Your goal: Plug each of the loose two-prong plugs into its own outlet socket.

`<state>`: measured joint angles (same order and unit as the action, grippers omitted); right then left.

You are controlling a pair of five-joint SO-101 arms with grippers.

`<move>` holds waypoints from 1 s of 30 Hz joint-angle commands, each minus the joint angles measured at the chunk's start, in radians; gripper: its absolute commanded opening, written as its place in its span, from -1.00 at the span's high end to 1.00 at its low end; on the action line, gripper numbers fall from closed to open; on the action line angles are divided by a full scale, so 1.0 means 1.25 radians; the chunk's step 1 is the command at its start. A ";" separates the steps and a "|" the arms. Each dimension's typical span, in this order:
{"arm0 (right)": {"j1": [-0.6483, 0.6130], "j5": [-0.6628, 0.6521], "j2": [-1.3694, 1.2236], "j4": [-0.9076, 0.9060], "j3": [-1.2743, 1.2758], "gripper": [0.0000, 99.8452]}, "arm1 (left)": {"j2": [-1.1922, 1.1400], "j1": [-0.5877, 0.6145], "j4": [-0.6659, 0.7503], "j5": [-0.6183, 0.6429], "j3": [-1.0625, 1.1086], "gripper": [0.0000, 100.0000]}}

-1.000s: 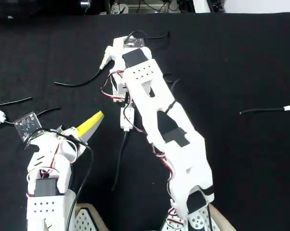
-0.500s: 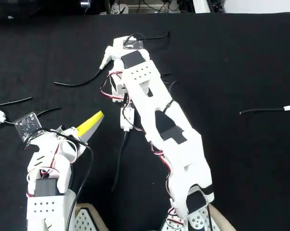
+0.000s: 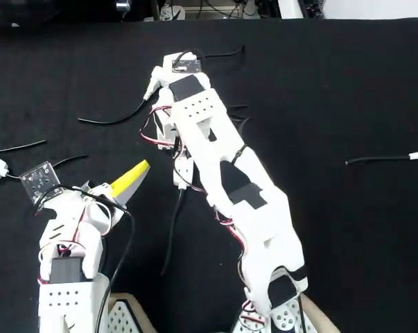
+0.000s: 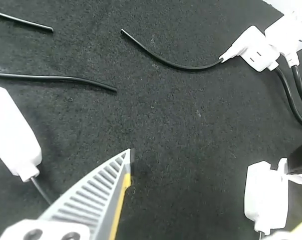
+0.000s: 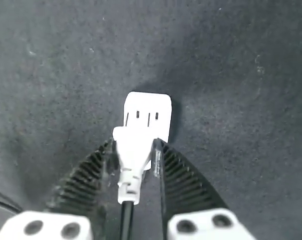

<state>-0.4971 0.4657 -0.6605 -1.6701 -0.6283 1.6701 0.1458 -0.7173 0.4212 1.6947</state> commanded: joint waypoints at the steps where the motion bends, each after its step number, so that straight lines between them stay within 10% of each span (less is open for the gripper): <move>1: -0.011 0.006 0.006 0.004 -0.014 0.97 | 0.007 0.004 0.012 -0.004 0.010 -0.09; 30: 0.027 0.010 0.002 0.002 0.034 0.97 | 0.007 0.004 0.012 -0.004 0.010 -0.09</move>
<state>-0.4956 0.4657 -0.6605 -1.6671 -0.5884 1.6701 0.1458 -0.7173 0.4212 1.6947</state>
